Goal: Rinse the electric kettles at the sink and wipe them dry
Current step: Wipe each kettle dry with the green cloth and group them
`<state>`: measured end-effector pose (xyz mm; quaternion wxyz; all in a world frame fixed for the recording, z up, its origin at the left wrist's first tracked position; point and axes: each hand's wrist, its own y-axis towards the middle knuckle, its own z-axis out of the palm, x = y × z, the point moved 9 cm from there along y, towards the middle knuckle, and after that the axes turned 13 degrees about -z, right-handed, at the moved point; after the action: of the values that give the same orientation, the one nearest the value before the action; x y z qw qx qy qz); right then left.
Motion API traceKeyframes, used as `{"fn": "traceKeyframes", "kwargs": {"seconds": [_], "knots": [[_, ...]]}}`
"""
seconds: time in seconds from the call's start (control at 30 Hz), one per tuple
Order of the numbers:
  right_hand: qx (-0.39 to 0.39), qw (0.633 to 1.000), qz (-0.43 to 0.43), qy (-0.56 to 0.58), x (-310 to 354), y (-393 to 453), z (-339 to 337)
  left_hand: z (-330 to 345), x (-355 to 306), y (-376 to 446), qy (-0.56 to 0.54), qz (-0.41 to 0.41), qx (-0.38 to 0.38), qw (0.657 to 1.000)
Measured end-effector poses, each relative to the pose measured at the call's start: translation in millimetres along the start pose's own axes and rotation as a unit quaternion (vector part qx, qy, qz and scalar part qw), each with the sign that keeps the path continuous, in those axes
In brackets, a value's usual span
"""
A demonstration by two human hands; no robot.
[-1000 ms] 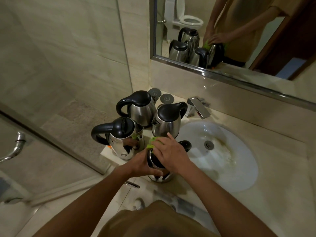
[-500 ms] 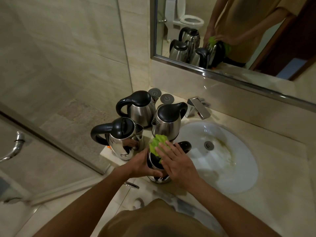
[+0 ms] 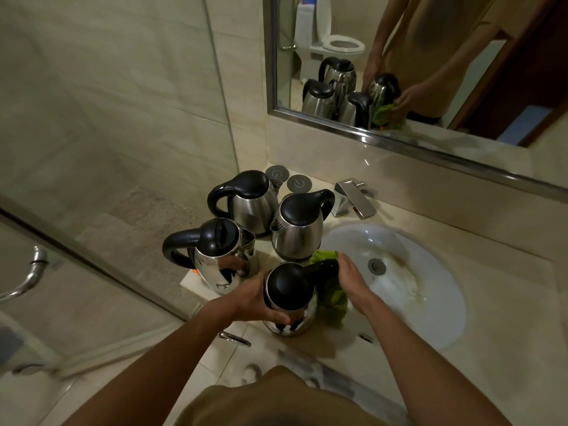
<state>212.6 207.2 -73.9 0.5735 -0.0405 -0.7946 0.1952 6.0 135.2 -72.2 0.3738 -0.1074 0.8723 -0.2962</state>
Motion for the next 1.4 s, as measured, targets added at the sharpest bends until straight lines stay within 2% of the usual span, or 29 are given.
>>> {"fn": "traceKeyframes", "kwargs": {"seconds": [0.07,0.13,0.23,0.3,0.33,0.37,0.43,0.53,0.6,0.67,0.77,0.9,1.03,1.2,1.3,1.4], "knots": [[-0.044,0.998,-0.052,0.018,3.5,-6.8,3.9,0.6,1.9,0.8,-0.002,-0.007,0.005,1.000],[-0.074,0.983,-0.167,-0.033,18.5,-16.9,7.1,1.7,3.1,1.2,-0.003,-0.012,0.012,1.000],[-0.042,0.914,-0.326,-0.238,44.1,-29.7,26.7,2.2,4.2,3.9,-0.001,-0.014,0.019,1.000],[-0.015,0.869,-0.356,-0.343,46.7,-27.8,35.5,2.8,4.7,5.8,0.009,-0.012,0.028,0.999],[-0.003,0.860,-0.361,-0.360,46.1,-25.3,36.4,3.0,4.7,6.3,0.015,-0.011,0.031,0.999],[0.008,0.865,-0.359,-0.352,44.9,-21.5,34.9,2.7,4.6,6.8,0.020,-0.010,0.033,0.999],[0.014,0.905,-0.327,-0.270,41.3,-14.1,25.2,2.5,5.6,7.5,0.021,-0.008,0.037,0.999],[-0.001,0.973,-0.211,-0.093,33.1,-7.0,12.4,-1.1,2.5,2.5,-0.016,-0.001,0.024,1.000],[-0.018,0.991,-0.130,-0.004,24.5,-5.0,7.6,-8.8,-11.2,-3.2,-0.047,0.031,-0.006,0.998],[-0.025,0.996,-0.077,0.031,17.5,-6.2,4.7,-14.9,-35.0,-8.2,-0.015,0.073,-0.040,0.996],[-0.036,0.997,-0.050,0.044,13.3,-10.3,2.3,-13.6,-74.9,-6.7,0.155,0.114,-0.099,0.976],[-0.079,0.994,-0.059,0.056,-3.1,-13.5,5.3,4.8,-93.4,8.4,0.303,0.068,-0.116,0.943],[-0.137,0.981,-0.139,0.017,-9.6,-26.9,4.8,7.7,-96.4,7.8,0.301,0.100,-0.173,0.932],[-0.128,0.945,-0.278,-0.120,28.5,-38.1,12.7,4.1,-95.5,7.5,0.272,0.131,-0.208,0.930],[-0.118,0.963,-0.229,-0.077,17.8,-27.7,10.3,5.1,-93.8,9.5,0.269,0.133,-0.205,0.931],[-0.146,0.982,-0.076,0.095,-17.2,-12.4,-0.8,4.1,-94.1,9.9,0.271,0.132,-0.203,0.932]]}}
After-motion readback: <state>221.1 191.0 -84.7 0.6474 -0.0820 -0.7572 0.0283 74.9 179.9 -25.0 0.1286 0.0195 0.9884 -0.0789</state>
